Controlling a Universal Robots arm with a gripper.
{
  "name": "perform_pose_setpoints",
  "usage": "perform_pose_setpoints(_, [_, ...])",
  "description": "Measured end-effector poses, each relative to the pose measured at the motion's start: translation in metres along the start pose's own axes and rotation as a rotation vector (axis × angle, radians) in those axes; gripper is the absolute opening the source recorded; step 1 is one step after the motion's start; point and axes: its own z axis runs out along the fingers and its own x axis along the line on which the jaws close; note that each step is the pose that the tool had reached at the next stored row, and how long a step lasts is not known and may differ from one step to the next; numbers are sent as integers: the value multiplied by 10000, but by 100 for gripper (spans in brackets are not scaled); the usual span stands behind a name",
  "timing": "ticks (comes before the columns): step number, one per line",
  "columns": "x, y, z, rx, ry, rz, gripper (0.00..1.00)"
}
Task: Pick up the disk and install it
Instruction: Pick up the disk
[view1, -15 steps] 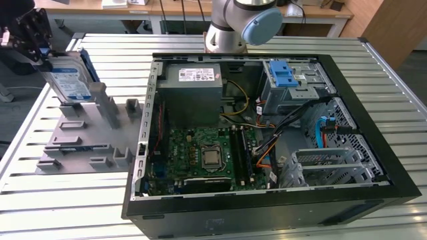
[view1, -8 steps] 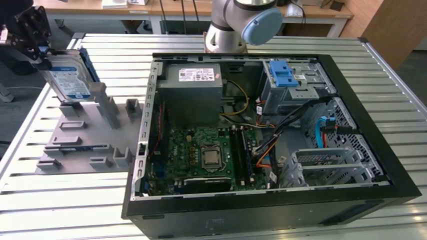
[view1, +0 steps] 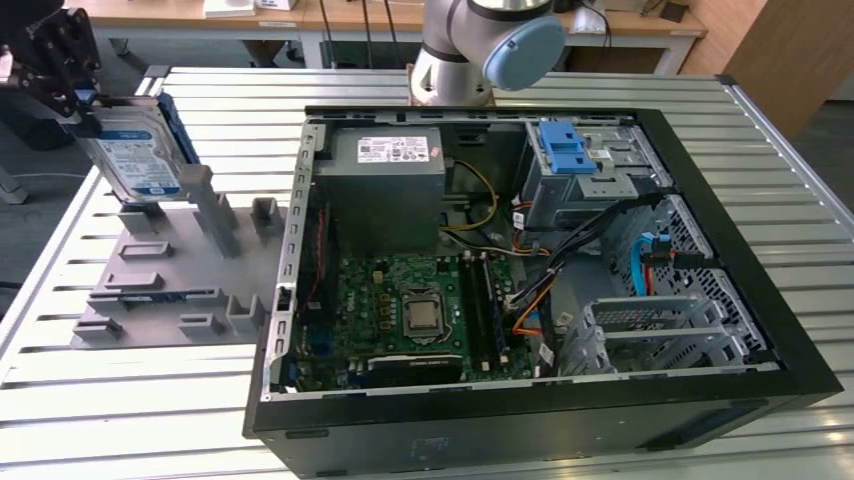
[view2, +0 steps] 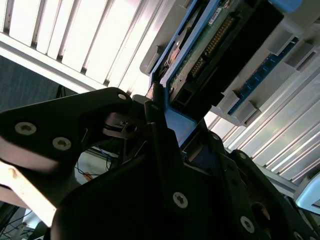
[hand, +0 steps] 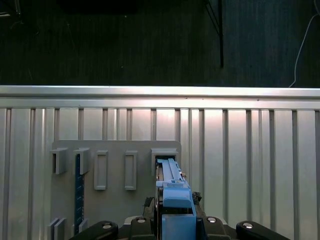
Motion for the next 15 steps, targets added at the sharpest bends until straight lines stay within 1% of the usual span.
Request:
perform_pose_setpoints(6, [-1,1,-28,1,-1,-1,36])
perform_pose_setpoints(15, [-4,1,-52,0,0,-1,36])
